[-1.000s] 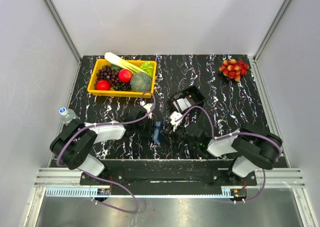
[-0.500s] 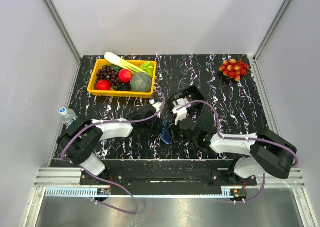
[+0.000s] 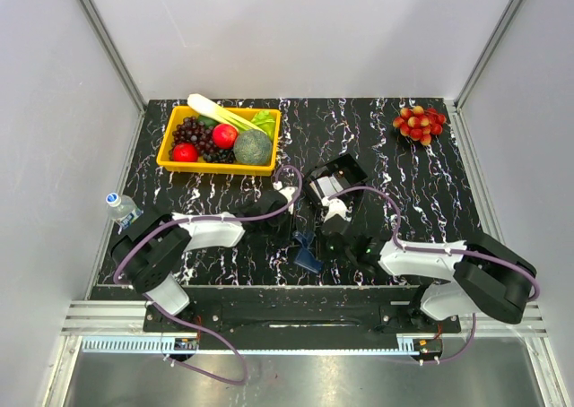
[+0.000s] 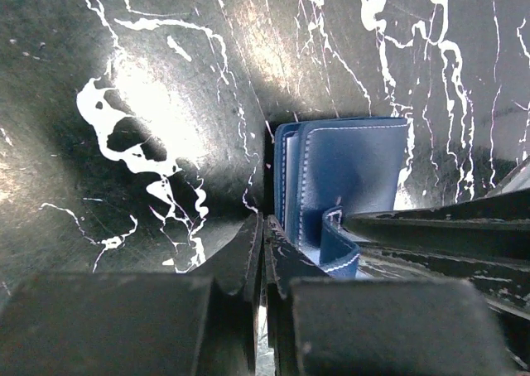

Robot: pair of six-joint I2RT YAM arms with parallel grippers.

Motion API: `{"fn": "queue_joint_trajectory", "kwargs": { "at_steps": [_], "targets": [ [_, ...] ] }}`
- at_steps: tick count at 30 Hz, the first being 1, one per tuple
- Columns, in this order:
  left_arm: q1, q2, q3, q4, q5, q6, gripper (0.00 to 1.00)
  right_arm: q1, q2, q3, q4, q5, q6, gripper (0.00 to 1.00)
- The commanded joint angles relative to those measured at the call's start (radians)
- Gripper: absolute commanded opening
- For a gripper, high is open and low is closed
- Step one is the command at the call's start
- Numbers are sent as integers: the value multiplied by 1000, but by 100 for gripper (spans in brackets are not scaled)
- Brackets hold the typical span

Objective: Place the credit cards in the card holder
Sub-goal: Close the card holder at the center of the board, then turn over the card holder at the center of the board.

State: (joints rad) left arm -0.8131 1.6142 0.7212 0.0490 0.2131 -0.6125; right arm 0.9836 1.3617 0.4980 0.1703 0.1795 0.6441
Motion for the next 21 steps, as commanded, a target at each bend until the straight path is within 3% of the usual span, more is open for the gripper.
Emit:
{"fn": "queue_joint_trajectory", "kwargs": {
  "at_steps": [1,5,7,9,13,18,21],
  "targets": [
    [-9,13,40,48,-39,-50,6,9,-111,8,-87,40,55,25],
    [-5,-54,-3,-47,-197,-79,7,6,-211,59,-247,135,42,35],
    [12,-106,-28,-96,-262,-85,14,3,-236,57,-302,175,74,40],
    [40,-158,-63,-113,-277,-82,18,-11,-259,25,-319,175,123,54],
    [68,-285,-92,-185,-346,-64,27,-29,-291,-44,-330,124,258,56],
    [46,-398,-69,-118,-258,19,33,-42,-328,-145,-250,58,382,57],
    [-7,-360,7,-100,-186,68,36,-65,-326,-162,-242,32,393,61]
  ]
}}
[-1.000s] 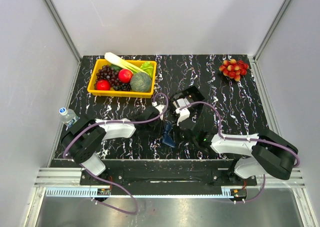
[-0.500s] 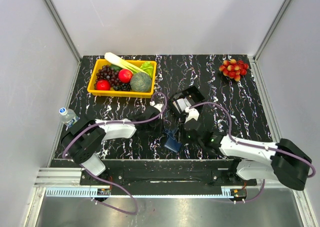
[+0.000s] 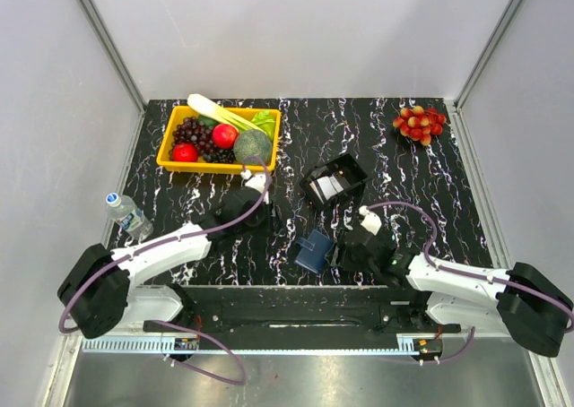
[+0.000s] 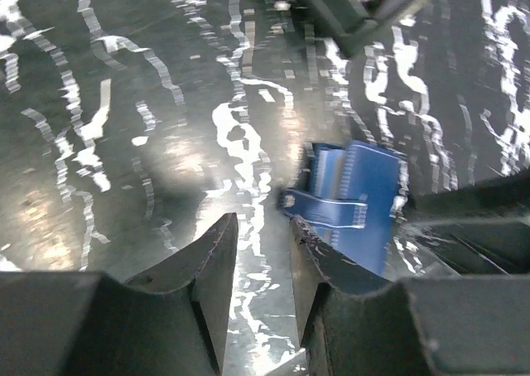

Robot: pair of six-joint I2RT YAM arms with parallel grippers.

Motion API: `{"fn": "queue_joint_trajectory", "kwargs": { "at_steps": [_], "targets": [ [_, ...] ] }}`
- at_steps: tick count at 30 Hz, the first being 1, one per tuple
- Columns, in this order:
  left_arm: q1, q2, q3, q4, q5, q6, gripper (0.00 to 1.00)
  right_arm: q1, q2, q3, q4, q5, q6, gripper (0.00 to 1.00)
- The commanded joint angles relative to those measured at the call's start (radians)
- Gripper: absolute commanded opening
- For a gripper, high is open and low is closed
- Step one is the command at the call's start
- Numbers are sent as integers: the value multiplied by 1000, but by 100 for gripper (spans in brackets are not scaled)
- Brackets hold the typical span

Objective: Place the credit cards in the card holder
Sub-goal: Turn over the card holder at the center of the board.

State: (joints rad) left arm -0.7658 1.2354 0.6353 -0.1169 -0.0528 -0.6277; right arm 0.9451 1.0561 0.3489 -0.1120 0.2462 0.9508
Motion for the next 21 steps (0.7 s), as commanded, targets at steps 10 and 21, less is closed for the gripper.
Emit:
{"fn": "queue_joint_trajectory", "kwargs": {
  "at_steps": [10,21],
  "targets": [
    [-113,274,224,26,148,138,34,-150,71,-71,293,-232,88,63],
    [-135,412,214,-13,110,120,26,-158,234,-73,465,-335,111,56]
  ]
}}
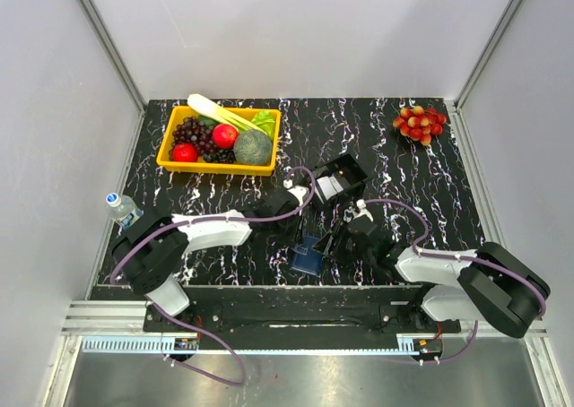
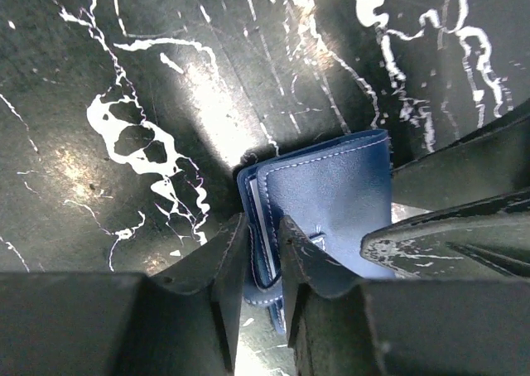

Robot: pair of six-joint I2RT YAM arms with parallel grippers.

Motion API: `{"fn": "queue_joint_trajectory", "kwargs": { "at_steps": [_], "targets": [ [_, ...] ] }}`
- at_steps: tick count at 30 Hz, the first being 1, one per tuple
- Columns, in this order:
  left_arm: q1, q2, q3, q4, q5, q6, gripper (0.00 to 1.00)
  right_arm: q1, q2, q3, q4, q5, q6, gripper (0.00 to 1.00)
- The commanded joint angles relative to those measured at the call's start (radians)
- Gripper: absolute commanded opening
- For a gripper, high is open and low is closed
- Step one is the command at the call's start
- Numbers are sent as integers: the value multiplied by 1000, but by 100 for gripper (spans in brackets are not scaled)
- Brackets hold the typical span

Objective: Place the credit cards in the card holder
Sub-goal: Turn over the card holder at the center of the board.

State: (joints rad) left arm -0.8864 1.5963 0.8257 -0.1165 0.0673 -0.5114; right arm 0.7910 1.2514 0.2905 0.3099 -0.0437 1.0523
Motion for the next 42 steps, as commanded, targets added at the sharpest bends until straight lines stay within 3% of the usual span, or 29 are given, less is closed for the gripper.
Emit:
{"fn": "queue_joint_trajectory", "kwargs": {
  "at_steps": [1,6,13,14,19,23,26,30,33,36,42],
  "targets": [
    [-14,69,21,-17,-17,-1,25,-4,40,-13,50,-44,5,54],
    [-20,120,21,-55,-53,-45,20,-4,40,-17,67,-35,0,47],
    [-23,117,9,-49,-89,-72,18,-4,-26,-4,71,-13,-47,3],
    [-25,104,10,-51,-95,-70,18,-4,-53,7,46,4,-72,1],
    [-19,-62,23,-89,-190,-101,42,-4,-202,205,-387,134,-273,0],
    [20,-214,-2,-103,-239,-121,53,-4,-282,369,-719,241,-399,0],
    [64,-307,-51,-98,-216,-110,56,-4,-273,508,-956,309,-475,0],
    [124,-386,-103,-123,-202,-93,58,-4,-141,724,-1289,421,-493,0],
    [168,-433,-167,-88,-175,-96,59,2,-48,824,-1357,378,-502,0],
    [207,-460,-207,-80,-143,-101,59,37,93,909,-1472,494,-494,0],
    [257,-527,-269,-69,-107,-104,59,138,314,1019,-1536,528,-494,0]
  ]
}}
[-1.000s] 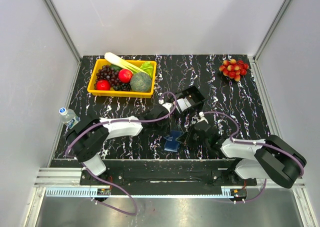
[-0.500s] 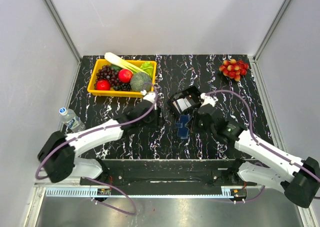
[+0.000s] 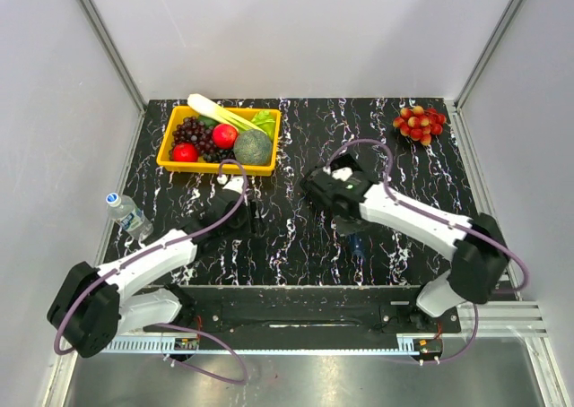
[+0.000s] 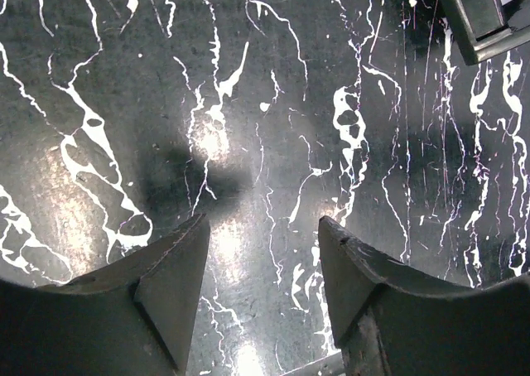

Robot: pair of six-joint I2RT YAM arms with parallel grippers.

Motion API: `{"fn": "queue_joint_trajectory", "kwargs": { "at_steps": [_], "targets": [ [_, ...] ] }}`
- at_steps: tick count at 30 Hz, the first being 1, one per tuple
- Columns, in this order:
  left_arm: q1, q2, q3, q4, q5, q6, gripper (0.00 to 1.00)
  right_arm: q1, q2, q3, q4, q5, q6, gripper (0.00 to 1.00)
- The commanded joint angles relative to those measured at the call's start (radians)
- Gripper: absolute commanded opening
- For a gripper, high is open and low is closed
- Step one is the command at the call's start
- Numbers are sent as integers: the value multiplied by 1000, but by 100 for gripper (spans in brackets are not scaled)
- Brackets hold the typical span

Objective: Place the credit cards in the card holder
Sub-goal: Turn over the card holder at the center of the board.

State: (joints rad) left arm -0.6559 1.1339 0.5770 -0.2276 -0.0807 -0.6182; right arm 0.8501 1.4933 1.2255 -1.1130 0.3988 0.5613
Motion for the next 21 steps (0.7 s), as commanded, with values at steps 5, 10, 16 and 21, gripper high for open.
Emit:
{"fn": "queue_joint_trajectory", "kwargs": {
  "at_steps": [5,10,16,21],
  "targets": [
    [82,-108,-51,37,76,9,59,133,246,144,-67,43,11,0],
    [143,-155,-80,16,110,20,60,202,386,235,2,-8,28,7],
    [214,-213,-124,-1,128,14,61,256,488,322,61,-70,43,22],
    [243,-240,-146,-15,151,6,62,264,496,312,151,-153,49,40]
  ]
}}
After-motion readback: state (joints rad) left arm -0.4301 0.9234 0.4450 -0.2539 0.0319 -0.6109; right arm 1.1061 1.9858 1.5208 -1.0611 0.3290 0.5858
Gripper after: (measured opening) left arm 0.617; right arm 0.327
